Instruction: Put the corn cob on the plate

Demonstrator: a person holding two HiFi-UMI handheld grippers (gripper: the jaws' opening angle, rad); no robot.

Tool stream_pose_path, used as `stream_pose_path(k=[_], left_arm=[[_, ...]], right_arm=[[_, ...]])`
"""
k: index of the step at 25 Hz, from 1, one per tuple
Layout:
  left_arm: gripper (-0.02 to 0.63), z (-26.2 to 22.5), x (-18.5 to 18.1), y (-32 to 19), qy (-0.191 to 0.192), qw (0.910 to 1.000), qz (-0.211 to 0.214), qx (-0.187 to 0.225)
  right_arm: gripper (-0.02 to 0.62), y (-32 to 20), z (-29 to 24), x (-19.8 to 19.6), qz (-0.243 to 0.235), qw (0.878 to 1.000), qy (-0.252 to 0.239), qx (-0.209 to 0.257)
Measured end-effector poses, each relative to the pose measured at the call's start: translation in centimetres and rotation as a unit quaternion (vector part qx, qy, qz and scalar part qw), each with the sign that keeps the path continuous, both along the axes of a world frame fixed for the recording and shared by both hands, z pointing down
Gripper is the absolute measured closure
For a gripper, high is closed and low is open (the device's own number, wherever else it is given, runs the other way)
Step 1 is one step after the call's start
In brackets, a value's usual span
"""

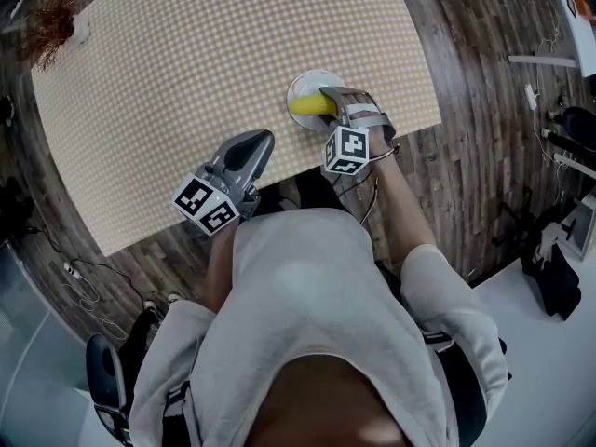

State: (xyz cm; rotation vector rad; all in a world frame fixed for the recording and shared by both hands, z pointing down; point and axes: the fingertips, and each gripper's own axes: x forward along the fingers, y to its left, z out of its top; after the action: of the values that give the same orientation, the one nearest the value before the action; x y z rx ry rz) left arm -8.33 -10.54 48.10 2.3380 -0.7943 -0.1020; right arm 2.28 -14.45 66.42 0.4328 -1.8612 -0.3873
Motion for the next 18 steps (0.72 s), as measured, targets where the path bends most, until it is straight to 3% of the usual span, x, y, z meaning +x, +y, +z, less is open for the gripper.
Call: stream_pose_path(k=[9, 18], left_arm=[[0.597, 0.0, -0.1, -0.1, 0.003, 1.0000, -0.002, -0.001], [0.597, 0.4, -0.8, -0.2, -0.001, 0.9999, -0.014, -0.003]], right_arm=[[0.339, 0.3, 0.2, -0.4, -0.016, 1.000, 0.010, -0.020], [0.339, 0.4, 1.7, -0.6, -0.031, 0.995, 0.027, -0.095]])
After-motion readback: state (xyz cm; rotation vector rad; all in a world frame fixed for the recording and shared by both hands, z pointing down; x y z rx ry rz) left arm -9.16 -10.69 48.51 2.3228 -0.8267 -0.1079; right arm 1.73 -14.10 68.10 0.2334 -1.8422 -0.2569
